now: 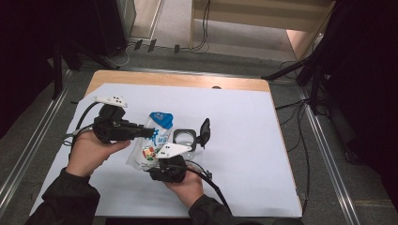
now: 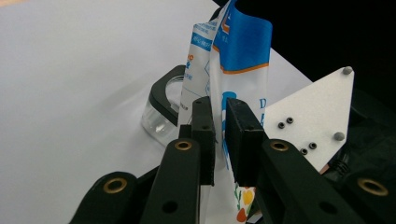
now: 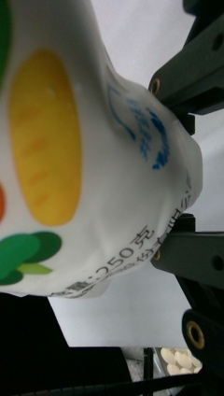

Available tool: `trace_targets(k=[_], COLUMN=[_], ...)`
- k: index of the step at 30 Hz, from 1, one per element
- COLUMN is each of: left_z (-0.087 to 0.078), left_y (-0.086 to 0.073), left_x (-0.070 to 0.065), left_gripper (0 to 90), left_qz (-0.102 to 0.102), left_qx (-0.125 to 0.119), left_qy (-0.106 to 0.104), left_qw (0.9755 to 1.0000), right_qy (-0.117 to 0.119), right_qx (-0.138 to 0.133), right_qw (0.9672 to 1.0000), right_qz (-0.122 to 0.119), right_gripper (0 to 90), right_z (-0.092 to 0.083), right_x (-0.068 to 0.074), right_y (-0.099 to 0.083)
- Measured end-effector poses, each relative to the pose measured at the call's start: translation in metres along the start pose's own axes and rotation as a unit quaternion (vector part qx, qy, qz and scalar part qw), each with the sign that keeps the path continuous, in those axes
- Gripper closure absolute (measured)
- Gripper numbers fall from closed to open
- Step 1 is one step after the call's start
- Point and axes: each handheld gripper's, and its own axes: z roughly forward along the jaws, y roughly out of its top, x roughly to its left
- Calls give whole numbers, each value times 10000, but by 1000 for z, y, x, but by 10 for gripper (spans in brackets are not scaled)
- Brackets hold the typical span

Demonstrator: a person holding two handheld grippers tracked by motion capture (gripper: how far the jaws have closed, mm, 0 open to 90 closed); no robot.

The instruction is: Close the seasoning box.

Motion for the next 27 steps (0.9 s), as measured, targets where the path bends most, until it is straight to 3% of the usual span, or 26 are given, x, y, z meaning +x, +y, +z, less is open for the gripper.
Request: trace_targets(k=[6, 11, 20, 27], left_z=[8, 14, 29, 40], left_y=[3, 5, 7, 9], left_x=[-5, -4, -1, 0], left_gripper=[893, 899, 883, 892], left_qz=[63, 17, -19, 12], left_qx=[77, 223, 271, 360], left_qy=[115, 253, 37, 40], left_qw=[9999, 9994, 9996, 9993], right_qy=[-61, -101, -112, -71], right_qx=[14, -38, -2, 66], right_qw=[10000, 9999, 9999, 9998], right_qz=[20, -29, 84, 194], right_gripper=[619, 553, 579, 559], right_z=[-2, -3, -6, -5], right_x=[-1, 2, 0, -1], right_y=[-2, -6, -10, -14])
